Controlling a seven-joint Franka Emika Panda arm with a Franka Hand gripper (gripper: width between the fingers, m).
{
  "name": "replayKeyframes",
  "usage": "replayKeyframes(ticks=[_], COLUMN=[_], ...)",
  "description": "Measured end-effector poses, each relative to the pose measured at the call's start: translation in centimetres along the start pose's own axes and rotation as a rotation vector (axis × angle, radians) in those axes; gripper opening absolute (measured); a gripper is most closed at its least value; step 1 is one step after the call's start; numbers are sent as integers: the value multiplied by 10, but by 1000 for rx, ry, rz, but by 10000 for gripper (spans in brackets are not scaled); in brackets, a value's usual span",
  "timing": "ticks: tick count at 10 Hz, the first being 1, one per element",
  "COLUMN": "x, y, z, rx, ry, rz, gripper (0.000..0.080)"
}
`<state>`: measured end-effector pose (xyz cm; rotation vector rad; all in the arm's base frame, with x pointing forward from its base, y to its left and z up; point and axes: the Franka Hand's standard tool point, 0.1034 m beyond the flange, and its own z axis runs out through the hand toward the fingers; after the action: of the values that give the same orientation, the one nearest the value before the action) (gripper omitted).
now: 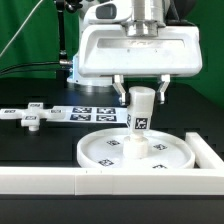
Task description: Assemble round table
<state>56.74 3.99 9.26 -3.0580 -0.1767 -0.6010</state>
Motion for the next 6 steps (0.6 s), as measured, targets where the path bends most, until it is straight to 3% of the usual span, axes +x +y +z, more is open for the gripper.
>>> replayKeyframes(ticks=[6], x=[-3], y=[1], z=[6], rx=[-5], ry=[27], rz=[0], gripper=[409])
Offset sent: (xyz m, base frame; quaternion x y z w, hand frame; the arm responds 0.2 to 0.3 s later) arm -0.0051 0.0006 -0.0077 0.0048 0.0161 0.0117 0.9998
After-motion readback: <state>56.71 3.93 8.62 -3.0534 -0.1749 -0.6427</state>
